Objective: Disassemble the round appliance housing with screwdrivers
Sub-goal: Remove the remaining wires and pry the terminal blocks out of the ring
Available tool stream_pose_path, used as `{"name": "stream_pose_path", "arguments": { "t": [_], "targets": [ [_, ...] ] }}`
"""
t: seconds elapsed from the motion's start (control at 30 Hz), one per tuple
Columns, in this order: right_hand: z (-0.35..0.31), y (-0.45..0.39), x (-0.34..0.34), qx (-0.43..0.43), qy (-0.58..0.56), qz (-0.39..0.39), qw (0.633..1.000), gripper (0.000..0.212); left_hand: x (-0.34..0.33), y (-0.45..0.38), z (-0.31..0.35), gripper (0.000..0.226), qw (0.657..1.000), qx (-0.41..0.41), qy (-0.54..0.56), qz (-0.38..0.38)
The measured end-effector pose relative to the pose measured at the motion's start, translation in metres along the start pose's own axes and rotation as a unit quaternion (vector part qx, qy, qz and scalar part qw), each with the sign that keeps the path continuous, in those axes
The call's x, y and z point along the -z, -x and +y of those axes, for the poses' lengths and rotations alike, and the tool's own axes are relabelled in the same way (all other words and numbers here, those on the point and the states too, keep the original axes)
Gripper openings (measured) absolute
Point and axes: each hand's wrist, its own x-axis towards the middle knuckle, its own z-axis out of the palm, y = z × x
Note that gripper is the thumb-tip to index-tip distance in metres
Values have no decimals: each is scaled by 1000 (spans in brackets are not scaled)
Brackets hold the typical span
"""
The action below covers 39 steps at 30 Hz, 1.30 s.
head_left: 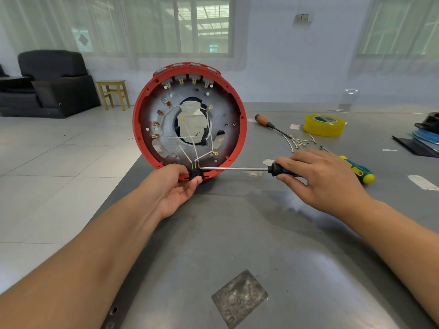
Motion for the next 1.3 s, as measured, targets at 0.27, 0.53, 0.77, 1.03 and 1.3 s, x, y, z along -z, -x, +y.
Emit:
{"name": "stream_pose_path", "arguments": {
  "t": [0.27, 0.53, 0.77, 1.03, 1.3],
  "targets": [
    [-8, 1, -3, -8, -8, 8, 1000, 32, -1, 3, 2, 12, 1000, 6, 22, 9],
    [-13, 4, -3, -15, -39, -3, 999, 31, -2, 5, 2, 12, 999, 5, 42, 14],
    [-15, 6, -6, -25, -116, -53, 992, 41, 0, 3, 2, 10, 998, 4, 60, 11],
    [-20, 6, -6, -24, -146, -60, 987, 44, 0, 1, 0, 11, 998, -3, 67, 15],
    [-13, 7, 0, -56, -125, -55, 989, 42, 0, 2, -1, 18, 998, -4, 59, 17]
  ]
}}
